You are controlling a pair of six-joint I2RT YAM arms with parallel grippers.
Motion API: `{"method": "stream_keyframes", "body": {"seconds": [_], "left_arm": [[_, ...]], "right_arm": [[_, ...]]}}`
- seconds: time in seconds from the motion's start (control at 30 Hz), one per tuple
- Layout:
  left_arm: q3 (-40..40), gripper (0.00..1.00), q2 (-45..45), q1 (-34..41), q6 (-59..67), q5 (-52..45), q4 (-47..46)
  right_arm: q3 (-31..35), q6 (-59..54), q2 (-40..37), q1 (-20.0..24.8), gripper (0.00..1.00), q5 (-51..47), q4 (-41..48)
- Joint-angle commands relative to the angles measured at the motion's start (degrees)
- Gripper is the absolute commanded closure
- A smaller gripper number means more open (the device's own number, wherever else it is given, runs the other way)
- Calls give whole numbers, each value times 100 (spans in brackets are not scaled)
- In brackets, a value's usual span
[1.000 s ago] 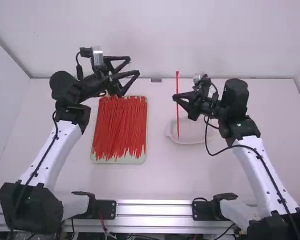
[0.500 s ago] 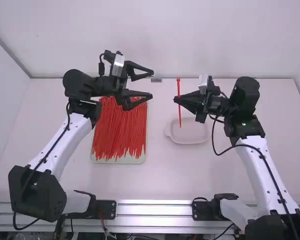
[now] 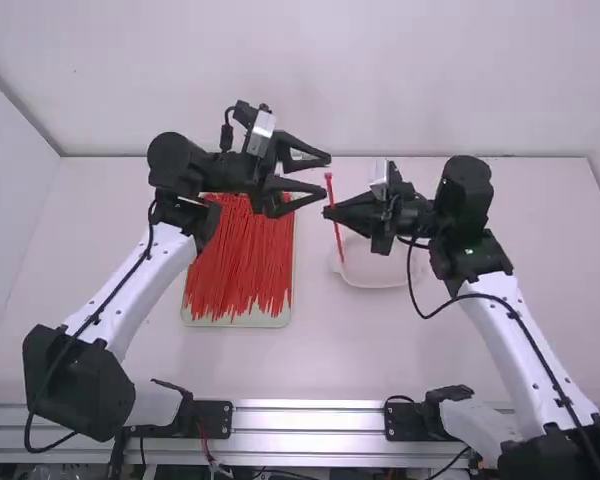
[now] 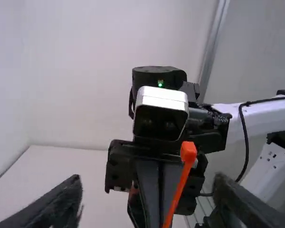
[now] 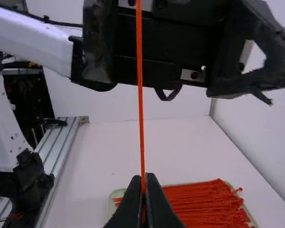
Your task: Fasten the cable tie
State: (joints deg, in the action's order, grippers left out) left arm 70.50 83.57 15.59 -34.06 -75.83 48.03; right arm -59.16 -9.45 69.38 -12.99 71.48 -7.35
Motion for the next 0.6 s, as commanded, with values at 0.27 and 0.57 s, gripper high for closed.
{"method": "stream_keyframes", "body": {"seconds": [0.27, 0.57], "left_arm": [[197, 65, 13, 166, -173, 13, 50], [197, 71, 13, 155, -175, 79, 46]], "right_arm": [[-151, 192, -85, -431, 100, -723, -52], [-153, 494, -87, -83, 100, -551, -297]]}}
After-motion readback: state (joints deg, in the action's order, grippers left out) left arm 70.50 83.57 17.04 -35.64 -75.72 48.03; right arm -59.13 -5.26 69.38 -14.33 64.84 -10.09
